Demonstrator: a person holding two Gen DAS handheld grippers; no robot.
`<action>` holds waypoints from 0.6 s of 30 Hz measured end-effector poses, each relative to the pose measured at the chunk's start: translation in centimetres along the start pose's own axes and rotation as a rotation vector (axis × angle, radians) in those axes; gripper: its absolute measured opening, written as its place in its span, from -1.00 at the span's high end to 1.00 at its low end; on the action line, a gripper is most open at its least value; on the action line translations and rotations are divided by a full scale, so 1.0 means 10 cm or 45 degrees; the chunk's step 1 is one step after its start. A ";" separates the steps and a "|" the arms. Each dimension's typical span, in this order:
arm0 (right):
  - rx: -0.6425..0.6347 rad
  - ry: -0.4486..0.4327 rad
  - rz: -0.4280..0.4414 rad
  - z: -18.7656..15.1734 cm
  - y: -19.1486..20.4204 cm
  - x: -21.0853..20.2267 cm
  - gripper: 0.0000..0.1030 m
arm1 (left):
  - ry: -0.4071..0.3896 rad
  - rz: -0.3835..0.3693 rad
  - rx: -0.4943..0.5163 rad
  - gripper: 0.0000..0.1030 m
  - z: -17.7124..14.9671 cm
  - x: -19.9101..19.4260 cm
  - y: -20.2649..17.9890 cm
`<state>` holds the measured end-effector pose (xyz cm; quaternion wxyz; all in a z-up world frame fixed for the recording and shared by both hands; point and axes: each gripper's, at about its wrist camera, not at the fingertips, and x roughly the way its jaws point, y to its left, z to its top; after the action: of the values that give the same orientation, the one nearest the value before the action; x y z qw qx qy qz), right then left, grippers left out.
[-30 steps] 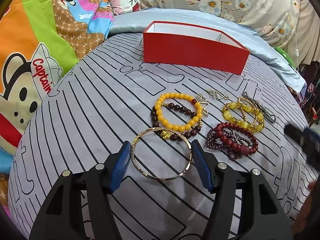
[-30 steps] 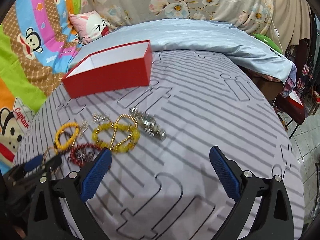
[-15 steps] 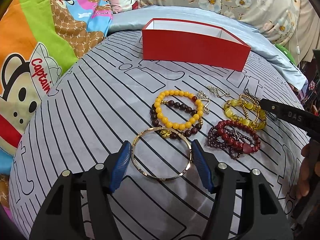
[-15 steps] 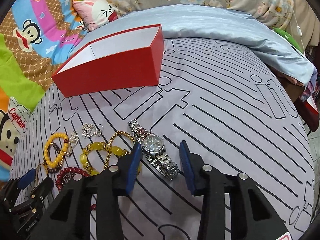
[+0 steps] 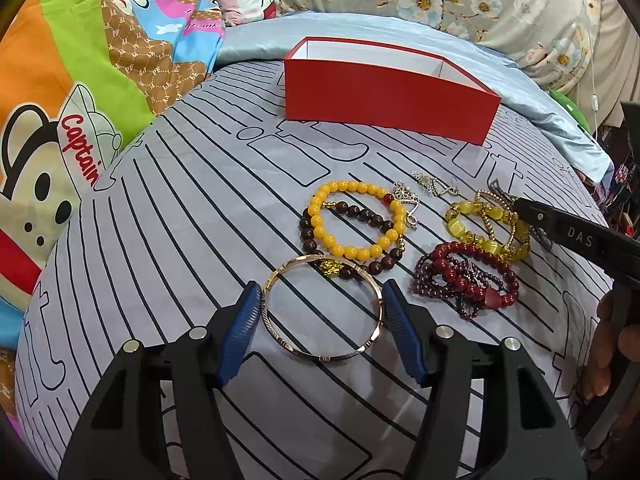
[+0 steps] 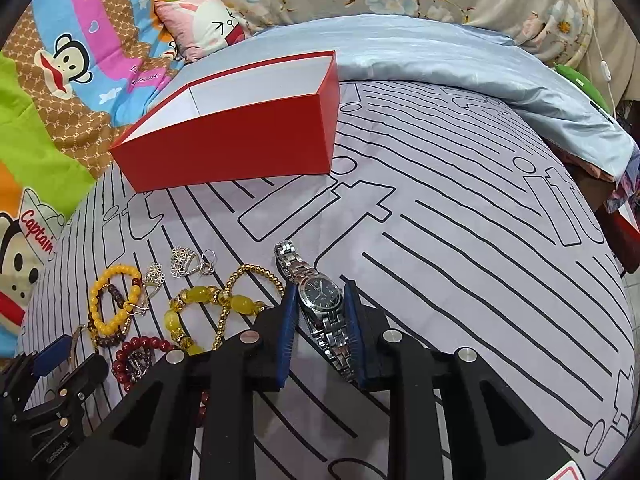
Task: Organize jewelry
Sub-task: 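Grasp the silver watch with the right tool and lift while the left tool lifts the bangle, then carry the watch and bangle over the red box and open both tools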
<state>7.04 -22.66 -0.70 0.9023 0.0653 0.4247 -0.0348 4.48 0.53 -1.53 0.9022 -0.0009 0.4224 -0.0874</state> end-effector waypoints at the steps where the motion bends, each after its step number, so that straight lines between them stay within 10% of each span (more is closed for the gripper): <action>1: 0.005 -0.003 -0.001 0.00 -0.01 -0.02 0.58 | 0.000 -0.001 -0.002 -0.15 0.00 0.00 0.00; 18: 0.029 -0.125 0.052 0.14 -0.06 -0.77 0.58 | -0.096 -0.104 -0.009 -0.15 0.35 -0.50 0.07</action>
<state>3.14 -23.40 6.07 0.9219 0.0824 0.3779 -0.0244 4.09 1.73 4.49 0.9132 -0.0246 0.3879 -0.1226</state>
